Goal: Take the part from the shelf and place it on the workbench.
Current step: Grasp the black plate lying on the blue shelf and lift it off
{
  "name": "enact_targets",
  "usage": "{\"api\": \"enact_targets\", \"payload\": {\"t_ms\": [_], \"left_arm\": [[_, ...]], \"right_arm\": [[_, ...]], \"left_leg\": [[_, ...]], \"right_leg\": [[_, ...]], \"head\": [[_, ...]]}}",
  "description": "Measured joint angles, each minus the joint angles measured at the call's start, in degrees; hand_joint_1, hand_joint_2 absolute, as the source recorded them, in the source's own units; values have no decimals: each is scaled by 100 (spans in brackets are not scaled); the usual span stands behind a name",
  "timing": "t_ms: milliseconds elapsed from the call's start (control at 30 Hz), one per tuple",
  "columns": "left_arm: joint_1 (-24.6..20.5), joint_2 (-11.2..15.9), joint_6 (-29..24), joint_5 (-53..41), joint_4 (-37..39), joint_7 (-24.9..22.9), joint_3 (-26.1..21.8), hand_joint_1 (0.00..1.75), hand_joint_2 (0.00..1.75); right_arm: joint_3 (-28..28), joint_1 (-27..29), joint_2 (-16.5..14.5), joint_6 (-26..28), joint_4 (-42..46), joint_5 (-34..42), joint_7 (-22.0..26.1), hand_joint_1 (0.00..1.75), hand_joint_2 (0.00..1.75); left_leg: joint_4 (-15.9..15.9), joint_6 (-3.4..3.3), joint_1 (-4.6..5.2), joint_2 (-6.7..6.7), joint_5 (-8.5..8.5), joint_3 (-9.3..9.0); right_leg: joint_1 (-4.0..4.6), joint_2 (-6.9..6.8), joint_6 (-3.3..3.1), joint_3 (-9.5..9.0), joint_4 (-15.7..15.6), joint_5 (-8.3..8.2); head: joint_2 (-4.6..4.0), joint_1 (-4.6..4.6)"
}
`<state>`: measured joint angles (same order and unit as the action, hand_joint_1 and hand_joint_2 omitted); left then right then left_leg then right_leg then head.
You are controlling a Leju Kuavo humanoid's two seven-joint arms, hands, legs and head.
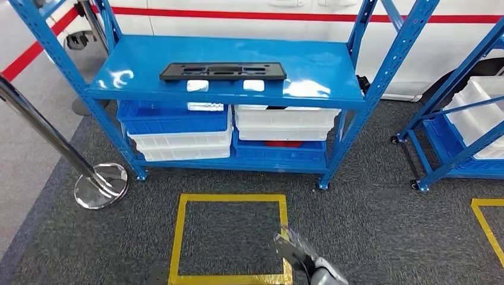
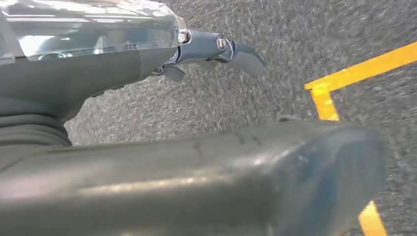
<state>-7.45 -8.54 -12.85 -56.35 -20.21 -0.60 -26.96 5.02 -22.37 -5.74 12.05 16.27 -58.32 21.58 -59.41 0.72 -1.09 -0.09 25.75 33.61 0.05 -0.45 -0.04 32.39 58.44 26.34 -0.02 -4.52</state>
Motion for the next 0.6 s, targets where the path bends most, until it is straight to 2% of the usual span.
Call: {"api": "enact_targets", "payload": {"t_ms": [67,133,200,267,300,333,367,433,467,500,600], "left_arm": [[-4,-22,-27,-141,64,-23,-70,0,0],[-10,-39,-52,-279,118,-36,-137,0,0],[-32,-58,-76,-410,170,-51,-203,0,0],[-44,-75,-99,-536,230,-73,-273,0,0],[-44,-83,-109,-597,261,-86,-309,0,0],[-45,-91,-117,-658,290,-101,-345,0,0],[-47,-100,-126,-716,315,-113,-379,0,0],[-57,-131,-145,-832,363,-126,-445,0,0],[-67,-146,-155,-886,388,-128,-476,0,0],[-78,-160,-162,-939,415,-131,-509,0,0],[-97,-192,-187,-1088,485,-141,-614,0,0]], "right_arm": [[-208,-260,-14,52,149,-200,26,0,0],[-441,-526,-25,97,311,-384,35,0,0],[-675,-786,-29,138,464,-551,47,0,0],[-908,-1021,-31,181,609,-708,62,0,0],[-1024,-1133,-30,198,684,-783,67,0,0],[-1146,-1245,-30,214,767,-856,70,0,0],[-1268,-1364,-29,229,853,-921,71,0,0],[-1518,-1647,-27,274,1038,-1045,70,0,0],[-1642,-1804,-26,297,1131,-1102,69,0,0],[-1763,-1957,-25,317,1222,-1160,66,0,0],[-2083,-2331,-22,361,1476,-1321,31,0,0]], "left_leg": [[13,-98,26,-18,-19,24],[43,-174,31,-24,-54,29],[60,-230,28,-26,-76,36],[60,-252,41,-30,-83,47],[60,-256,48,-36,-84,48],[59,-257,55,-45,-85,46],[59,-257,60,-55,-85,41],[58,-248,75,-67,-84,34],[55,-232,83,-69,-89,43],[56,-209,86,-69,-96,57],[73,-120,80,-67,-110,80]], "right_leg": [[-6,0,62,32,5,-14],[-34,4,115,91,126,76],[-45,14,150,341,664,376],[-44,19,167,729,1452,678],[-44,19,166,854,1677,705],[-43,20,154,876,1680,619],[-39,22,131,782,1444,437],[-11,41,51,427,649,28],[7,51,17,286,313,-93],[26,60,-9,207,108,-145],[29,55,-49,179,-29,-168]], "head": [[0,1],[0,2],[0,2],[0,2],[0,2],[0,2],[0,2],[0,2],[0,1],[0,1],[0,1]]}}
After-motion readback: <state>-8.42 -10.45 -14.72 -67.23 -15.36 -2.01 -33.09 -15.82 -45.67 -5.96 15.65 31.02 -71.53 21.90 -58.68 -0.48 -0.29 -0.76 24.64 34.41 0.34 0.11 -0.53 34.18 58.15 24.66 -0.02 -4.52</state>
